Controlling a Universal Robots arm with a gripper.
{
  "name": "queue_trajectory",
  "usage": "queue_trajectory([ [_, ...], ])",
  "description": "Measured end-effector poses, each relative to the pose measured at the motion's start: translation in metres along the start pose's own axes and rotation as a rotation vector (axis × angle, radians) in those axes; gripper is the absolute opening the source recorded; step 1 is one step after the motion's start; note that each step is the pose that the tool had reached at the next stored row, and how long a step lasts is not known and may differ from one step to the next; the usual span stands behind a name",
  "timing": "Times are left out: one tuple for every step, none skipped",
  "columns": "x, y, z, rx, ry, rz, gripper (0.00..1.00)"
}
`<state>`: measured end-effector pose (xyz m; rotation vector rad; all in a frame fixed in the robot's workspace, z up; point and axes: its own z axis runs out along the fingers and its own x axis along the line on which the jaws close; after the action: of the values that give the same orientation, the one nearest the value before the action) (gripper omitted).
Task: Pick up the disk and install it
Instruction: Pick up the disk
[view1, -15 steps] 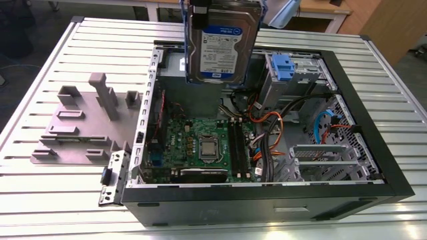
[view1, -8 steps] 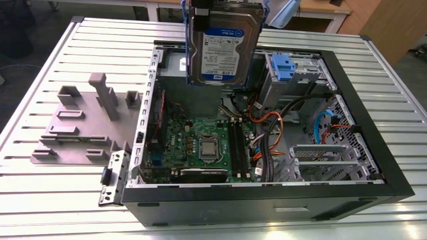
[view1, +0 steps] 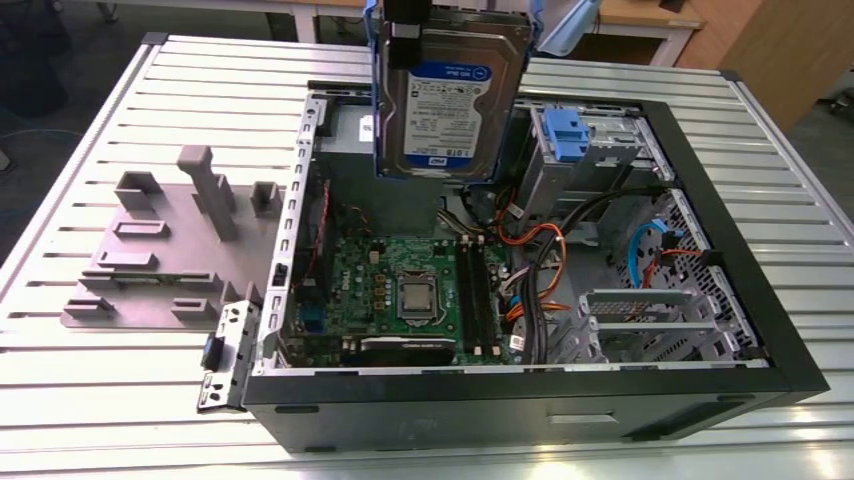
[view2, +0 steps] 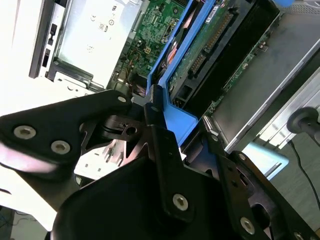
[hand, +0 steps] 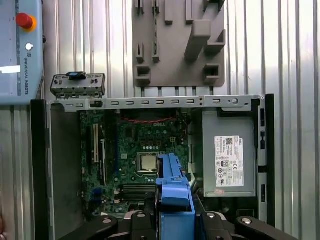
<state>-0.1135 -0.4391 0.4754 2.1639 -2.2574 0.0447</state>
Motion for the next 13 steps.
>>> queue_trajectory([
  [0.001,-0.0002,0.0001,0.0,0.0002,0.0,0.36],
  [0.0021,-0.0004,0.0002,0.0001,0.0005,0.0,0.36],
  [0.0031,-0.0006,0.0003,0.0001,0.0007,0.0,0.36],
  [0.0042,-0.0008,0.0003,0.0001,0.001,0.0,0.36],
  [0.0052,-0.001,0.0004,0.0001,0.0012,0.0,0.36],
  [0.0062,-0.0012,0.0004,0.0002,0.0015,0.0,0.36],
  [0.0071,-0.0014,0.0005,0.0001,0.0019,0.0,0.36],
  [0.0082,-0.0015,0.0006,0.0001,0.0022,0.0,0.36],
  [0.0092,-0.0017,0.0006,0.0002,0.0024,0.0,0.36],
  [0.0102,-0.0019,0.0007,0.0002,0.0027,0.0,0.36],
  [0.0112,-0.002,0.0008,0.0002,0.0029,0.0,0.36],
  [0.0122,-0.0022,0.0008,0.0002,0.0032,0.0,0.36],
  [0.0141,-0.0025,0.0009,0.0002,0.0038,0.0,0.36],
])
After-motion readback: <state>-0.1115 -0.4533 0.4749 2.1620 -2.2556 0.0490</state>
